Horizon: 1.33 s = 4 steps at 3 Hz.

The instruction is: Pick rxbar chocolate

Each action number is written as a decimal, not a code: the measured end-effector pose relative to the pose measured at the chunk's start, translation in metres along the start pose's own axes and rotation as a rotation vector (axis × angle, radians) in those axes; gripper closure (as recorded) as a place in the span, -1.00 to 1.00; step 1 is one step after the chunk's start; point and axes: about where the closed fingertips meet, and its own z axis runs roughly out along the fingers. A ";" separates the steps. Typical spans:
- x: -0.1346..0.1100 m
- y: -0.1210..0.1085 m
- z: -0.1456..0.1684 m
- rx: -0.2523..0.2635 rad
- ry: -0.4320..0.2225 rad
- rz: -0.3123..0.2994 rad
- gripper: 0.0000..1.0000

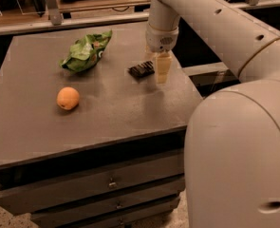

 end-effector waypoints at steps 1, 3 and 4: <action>-0.004 -0.004 -0.013 0.029 -0.031 0.000 -0.84; -0.002 -0.007 -0.010 0.033 -0.042 0.010 -1.00; 0.003 -0.008 0.005 0.007 -0.024 0.020 -0.72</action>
Offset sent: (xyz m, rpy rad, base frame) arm -0.0092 -0.0036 0.0245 0.0500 0.0099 -0.0098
